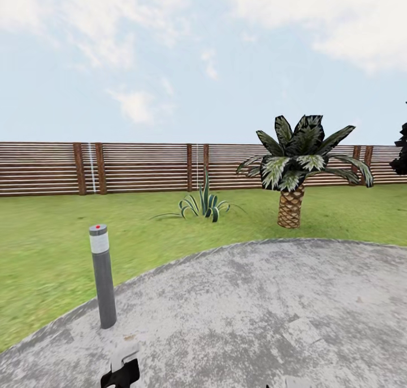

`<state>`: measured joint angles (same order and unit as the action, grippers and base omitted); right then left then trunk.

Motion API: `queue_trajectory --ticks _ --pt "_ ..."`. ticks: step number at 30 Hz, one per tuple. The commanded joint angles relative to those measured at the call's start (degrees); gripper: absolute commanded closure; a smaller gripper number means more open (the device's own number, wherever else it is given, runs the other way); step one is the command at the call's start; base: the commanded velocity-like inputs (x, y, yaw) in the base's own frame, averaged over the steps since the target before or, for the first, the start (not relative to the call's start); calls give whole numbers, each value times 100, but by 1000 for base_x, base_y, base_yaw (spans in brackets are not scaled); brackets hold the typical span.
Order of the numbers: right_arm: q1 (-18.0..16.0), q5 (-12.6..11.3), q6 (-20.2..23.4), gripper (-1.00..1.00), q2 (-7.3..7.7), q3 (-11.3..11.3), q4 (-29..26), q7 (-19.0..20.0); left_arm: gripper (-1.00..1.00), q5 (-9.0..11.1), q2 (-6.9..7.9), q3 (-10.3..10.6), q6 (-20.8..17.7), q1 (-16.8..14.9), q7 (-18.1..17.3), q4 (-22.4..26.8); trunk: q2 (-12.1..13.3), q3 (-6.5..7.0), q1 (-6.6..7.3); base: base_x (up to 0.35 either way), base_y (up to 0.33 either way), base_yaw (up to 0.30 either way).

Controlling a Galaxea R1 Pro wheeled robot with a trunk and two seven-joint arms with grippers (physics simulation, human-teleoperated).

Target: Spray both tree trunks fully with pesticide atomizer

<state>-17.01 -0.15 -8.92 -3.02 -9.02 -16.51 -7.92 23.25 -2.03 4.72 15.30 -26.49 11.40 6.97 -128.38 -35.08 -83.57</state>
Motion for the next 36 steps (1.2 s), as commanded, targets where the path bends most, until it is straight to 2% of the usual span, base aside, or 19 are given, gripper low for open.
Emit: queue_trajectory --ticks 1,31,33,36 --pt "-4 -2 -22 -100 -4 -21 5 -6 100 39 0 47 17 -4 29 -2 38 11 24 0 0 0" --pt "-4 -14 -22 -100 10 -59 -3 -20 100 39 0 48 17 -2 29 -1 1241 550 683 0 0 0" --pt "-4 -13 -22 -100 11 -148 -31 -39 100 39 0 47 17 -4 29 0 1322 586 727 0 0 0" --pt "-4 -12 -22 -100 40 -525 -74 -53 100 39 0 48 17 -5 29 0 1442 640 793 0 0 0"
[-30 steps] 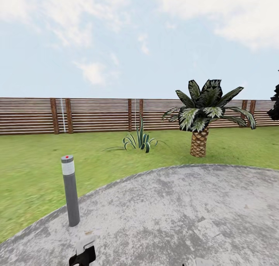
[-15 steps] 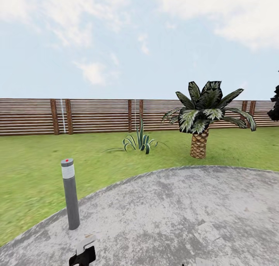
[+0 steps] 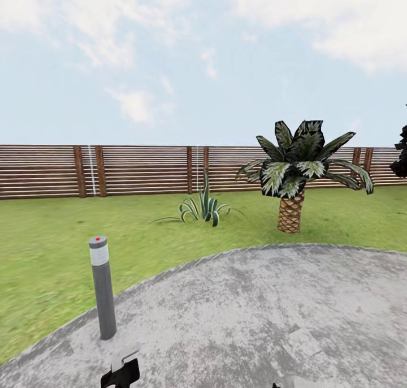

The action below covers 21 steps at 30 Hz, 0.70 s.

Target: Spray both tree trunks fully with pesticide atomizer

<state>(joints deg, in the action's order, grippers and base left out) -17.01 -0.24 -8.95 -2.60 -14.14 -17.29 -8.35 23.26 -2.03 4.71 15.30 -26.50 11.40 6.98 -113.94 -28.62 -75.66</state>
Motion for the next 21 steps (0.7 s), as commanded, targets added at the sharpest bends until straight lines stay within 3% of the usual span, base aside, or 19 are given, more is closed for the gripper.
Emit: queue_trajectory --ticks 1,4,8,21 --pt "-4 -3 -20 -100 6 -171 -5 -13 100 38 0 48 16 -4 28 -1 38 11 24 0 0 0" --pt "-4 -3 -20 -100 17 -405 -14 -10 100 38 0 50 16 -4 30 -3 158 65 89 0 0 0" --pt "-4 4 -26 -100 18 -489 -15 3 100 38 0 48 16 -4 35 1 319 137 177 0 0 0" --pt "-4 13 -28 -100 30 -464 -12 32 100 38 0 48 16 -4 46 5 840 370 463 0 0 0"
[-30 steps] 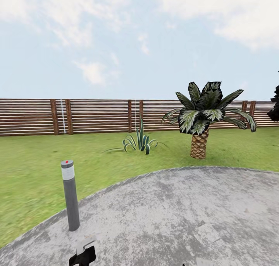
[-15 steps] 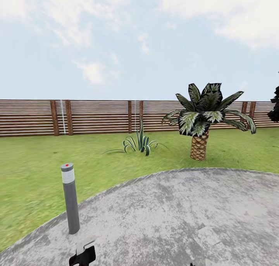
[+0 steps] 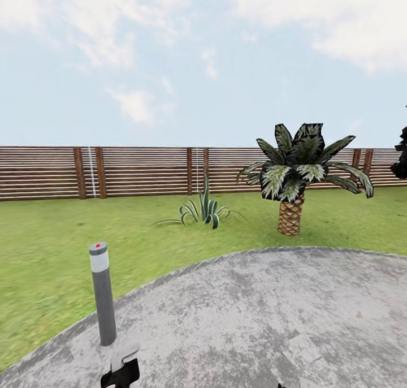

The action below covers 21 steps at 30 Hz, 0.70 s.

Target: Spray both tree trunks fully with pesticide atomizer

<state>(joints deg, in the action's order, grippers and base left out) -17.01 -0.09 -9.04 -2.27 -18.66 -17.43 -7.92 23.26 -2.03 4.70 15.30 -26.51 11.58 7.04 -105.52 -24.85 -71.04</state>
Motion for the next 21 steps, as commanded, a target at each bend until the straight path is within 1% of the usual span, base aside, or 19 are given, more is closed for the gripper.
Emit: queue_trajectory --ticks 1,21 --pt "-4 -1 -19 -100 -2 -7 3 -9 100 39 0 48 16 -4 29 -3 38 11 23 0 0 0" --pt "-4 17 -19 -100 -1 3 3 -6 100 39 0 48 25 -3 31 -8 840 370 463 0 0 0"
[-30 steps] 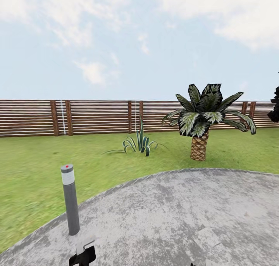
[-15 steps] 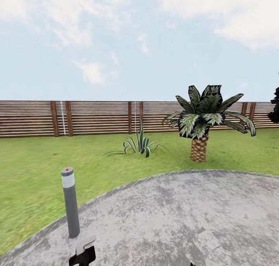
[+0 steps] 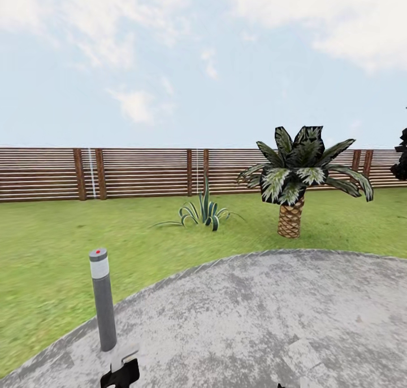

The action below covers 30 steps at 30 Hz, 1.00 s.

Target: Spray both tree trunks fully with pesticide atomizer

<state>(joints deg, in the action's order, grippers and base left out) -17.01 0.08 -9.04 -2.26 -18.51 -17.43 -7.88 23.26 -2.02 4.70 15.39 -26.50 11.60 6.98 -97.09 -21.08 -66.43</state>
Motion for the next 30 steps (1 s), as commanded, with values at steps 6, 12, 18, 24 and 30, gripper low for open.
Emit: queue_trajectory --ticks 6,12,18,24,30 --pt "-4 6 -19 -100 -3 -12 3 -6 100 38 0 49 16 -3 28 -2 238 101 133 0 0 0" --pt "-4 9 -19 -100 -4 -12 3 -3 100 38 0 49 16 -4 28 3 479 209 265 0 0 0" --pt "-4 15 -19 -100 -4 -6 3 -3 100 38 0 49 16 -4 30 4 719 317 396 0 0 0" --pt "-4 23 -19 -100 -5 -4 3 -3 100 38 0 49 16 -1 32 5 960 424 528 0 0 0" --pt "-4 34 -19 -100 -4 -4 3 -3 100 38 0 49 16 -2 35 5 1201 532 660 0 0 0"
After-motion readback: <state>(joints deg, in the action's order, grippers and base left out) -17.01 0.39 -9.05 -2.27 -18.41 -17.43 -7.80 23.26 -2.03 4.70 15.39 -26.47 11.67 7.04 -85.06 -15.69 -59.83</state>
